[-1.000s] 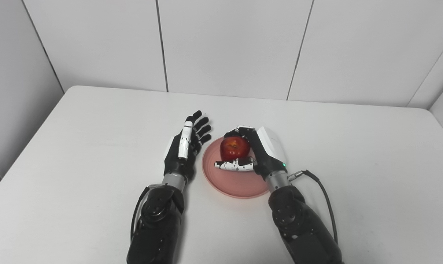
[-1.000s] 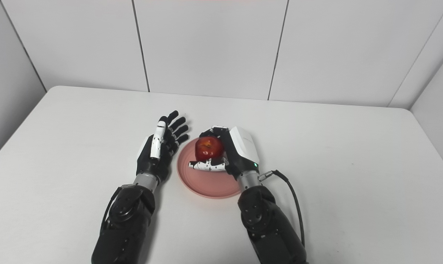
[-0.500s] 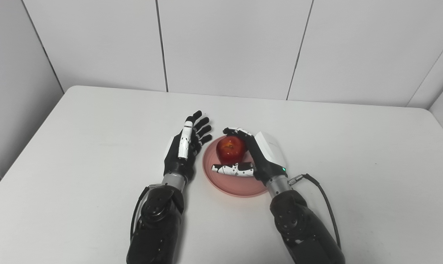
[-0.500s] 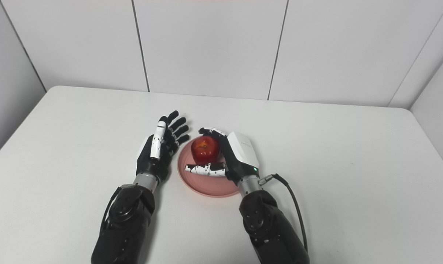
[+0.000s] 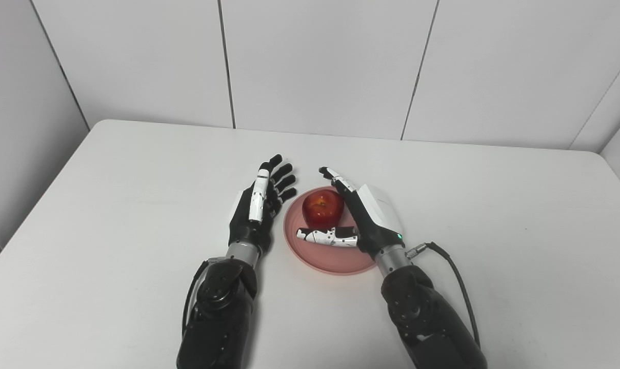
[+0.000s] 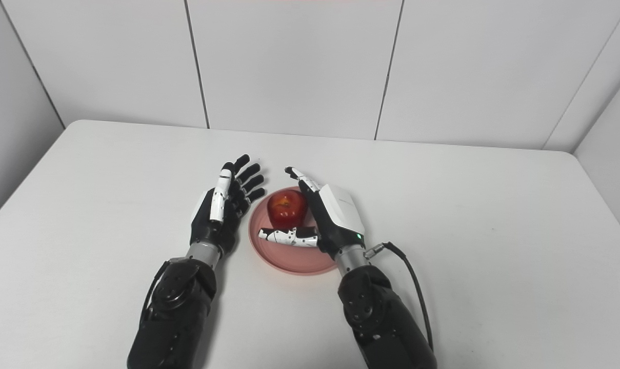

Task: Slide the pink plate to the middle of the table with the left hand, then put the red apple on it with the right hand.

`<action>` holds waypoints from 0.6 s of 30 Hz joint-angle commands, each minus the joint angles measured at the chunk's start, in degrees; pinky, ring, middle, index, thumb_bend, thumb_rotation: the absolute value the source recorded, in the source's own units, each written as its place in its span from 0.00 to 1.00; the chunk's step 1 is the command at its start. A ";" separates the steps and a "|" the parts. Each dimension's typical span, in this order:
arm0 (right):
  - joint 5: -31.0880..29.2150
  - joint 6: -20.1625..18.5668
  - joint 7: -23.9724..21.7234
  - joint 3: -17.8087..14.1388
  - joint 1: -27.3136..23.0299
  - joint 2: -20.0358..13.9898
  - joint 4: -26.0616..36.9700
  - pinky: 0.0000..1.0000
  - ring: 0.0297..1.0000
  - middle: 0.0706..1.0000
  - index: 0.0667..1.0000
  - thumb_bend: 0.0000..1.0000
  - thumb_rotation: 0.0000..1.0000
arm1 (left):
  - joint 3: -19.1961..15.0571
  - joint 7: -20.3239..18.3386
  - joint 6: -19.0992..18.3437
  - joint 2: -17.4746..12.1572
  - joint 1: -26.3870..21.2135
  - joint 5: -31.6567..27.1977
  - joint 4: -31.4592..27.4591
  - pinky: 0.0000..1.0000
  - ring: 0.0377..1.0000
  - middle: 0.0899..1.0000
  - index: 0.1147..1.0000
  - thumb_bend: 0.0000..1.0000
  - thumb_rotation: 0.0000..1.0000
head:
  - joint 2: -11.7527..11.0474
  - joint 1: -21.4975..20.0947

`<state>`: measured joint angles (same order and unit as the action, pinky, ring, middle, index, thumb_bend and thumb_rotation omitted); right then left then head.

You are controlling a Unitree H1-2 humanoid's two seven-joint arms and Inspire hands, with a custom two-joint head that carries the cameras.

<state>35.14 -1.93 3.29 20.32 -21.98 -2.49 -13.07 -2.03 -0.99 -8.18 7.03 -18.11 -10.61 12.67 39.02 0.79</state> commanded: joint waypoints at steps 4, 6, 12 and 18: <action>0.26 0.96 1.67 -1.00 -1.34 0.42 2.97 0.81 0.89 0.91 0.93 1.00 0.52 | -0.27 0.27 -1.23 -0.03 -0.03 -0.07 0.51 0.86 0.87 0.87 0.87 0.36 1.00 | -0.01 0.06; 0.31 1.13 1.84 -1.22 -1.33 0.39 3.30 0.80 0.88 0.91 0.93 1.00 0.54 | -0.18 0.14 -1.31 -0.11 0.01 -0.09 0.45 0.87 0.87 0.87 0.87 0.37 1.00 | -0.01 0.04; 0.31 1.26 2.29 -1.81 -1.38 0.37 4.36 0.79 0.87 0.90 0.92 1.00 0.55 | -0.11 -0.39 -1.25 -0.27 0.10 -0.30 0.38 0.90 0.88 0.88 0.88 0.37 1.00 | 0.02 0.01; -0.58 2.26 2.36 -2.63 -1.77 -0.32 6.36 0.78 0.86 0.90 0.92 1.00 0.59 | -0.27 -0.22 -1.64 -0.14 0.14 -0.38 0.23 0.89 0.88 0.89 0.88 0.38 1.00 | -0.11 -0.22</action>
<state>34.99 -1.90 4.80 18.41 -21.72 -2.69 -9.08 -2.08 -1.43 -8.25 6.92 -18.11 -10.88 12.66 38.94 0.53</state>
